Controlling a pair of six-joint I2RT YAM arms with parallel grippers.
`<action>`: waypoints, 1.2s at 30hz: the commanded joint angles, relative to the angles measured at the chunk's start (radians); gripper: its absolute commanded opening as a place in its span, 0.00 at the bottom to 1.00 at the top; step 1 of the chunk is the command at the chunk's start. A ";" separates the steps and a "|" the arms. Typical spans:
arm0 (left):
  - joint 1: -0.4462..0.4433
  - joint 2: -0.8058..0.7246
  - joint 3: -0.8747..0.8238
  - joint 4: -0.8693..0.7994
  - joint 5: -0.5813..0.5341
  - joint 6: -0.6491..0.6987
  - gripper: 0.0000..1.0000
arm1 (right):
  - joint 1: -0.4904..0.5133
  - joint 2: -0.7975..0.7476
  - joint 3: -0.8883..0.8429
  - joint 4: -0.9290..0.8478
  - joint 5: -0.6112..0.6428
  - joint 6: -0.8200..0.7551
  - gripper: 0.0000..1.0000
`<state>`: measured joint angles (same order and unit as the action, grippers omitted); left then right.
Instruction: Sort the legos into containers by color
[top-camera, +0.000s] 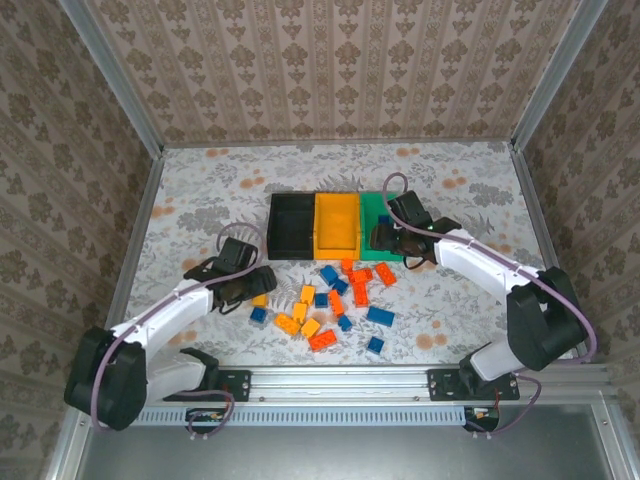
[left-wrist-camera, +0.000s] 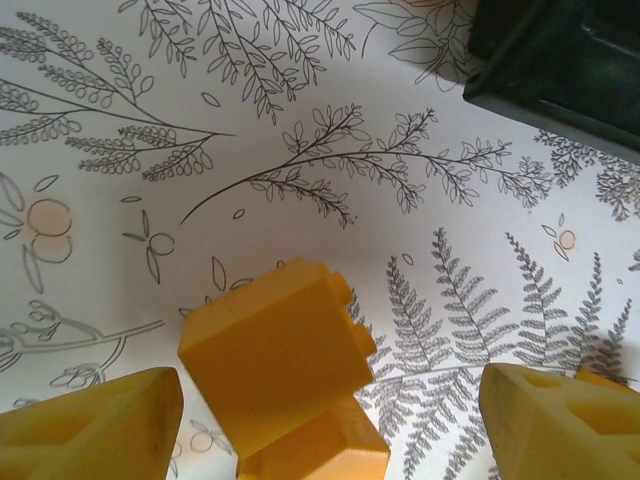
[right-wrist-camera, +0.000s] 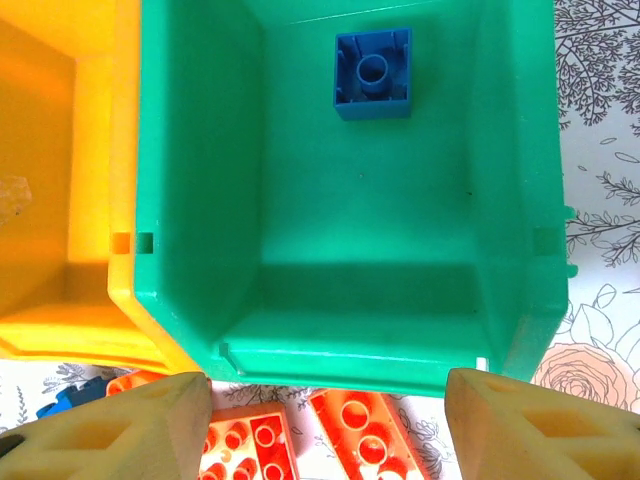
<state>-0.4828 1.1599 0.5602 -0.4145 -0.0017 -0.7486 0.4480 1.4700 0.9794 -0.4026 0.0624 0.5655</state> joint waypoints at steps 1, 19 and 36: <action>0.008 0.048 0.011 0.028 -0.042 -0.012 0.78 | 0.000 -0.057 -0.015 0.023 -0.009 0.007 0.65; 0.064 0.139 0.008 0.088 -0.033 0.025 0.43 | 0.000 -0.071 -0.028 0.018 0.020 -0.006 0.65; -0.101 0.245 0.504 -0.039 -0.145 0.166 0.34 | -0.017 -0.121 -0.065 0.022 0.029 0.015 0.65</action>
<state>-0.5636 1.2945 1.0004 -0.4496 -0.0895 -0.6449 0.4408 1.3735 0.9394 -0.3840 0.0750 0.5655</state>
